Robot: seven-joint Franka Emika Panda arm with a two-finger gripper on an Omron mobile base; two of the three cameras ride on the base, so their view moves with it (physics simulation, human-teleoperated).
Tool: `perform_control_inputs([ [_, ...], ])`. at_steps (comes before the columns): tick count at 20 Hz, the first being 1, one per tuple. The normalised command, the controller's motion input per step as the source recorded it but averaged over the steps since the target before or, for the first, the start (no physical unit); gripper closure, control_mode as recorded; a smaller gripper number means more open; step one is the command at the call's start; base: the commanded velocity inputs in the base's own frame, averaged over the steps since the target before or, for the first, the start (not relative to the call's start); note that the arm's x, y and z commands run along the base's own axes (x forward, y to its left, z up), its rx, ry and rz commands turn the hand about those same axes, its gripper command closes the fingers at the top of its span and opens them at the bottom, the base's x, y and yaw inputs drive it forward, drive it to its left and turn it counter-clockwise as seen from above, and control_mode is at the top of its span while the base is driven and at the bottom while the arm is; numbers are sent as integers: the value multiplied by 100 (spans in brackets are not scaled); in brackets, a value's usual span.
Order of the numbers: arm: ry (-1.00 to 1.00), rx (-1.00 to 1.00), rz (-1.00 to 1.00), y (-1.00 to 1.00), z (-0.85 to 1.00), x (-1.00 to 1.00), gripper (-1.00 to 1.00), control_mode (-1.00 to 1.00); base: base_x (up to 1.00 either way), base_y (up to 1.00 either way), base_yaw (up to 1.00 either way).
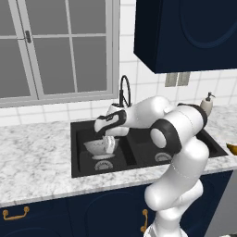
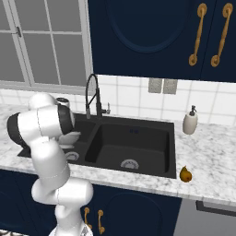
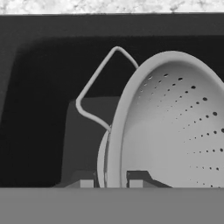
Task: Put the colander in the sink, put the pear in the colander, and turn on the sink faucet and pour water over the colander.
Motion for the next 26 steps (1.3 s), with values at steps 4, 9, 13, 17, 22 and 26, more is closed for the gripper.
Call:
perform_control_inputs([
  [4,-6,-2,0,0,-28,8,100,-100,0,0,0],
  [9,-13,-1,0,0,-32,5,100,-100,0,0,0],
  [13,-11,0,0,0,-34,10,100,-100,0,0,0],
  [17,-3,0,0,0,-32,14,100,-100,0,0,0],
  [22,-7,0,0,0,-37,5,100,-100,0,0,0],
  [26,-8,0,0,0,-32,7,100,-100,0,0,0],
])
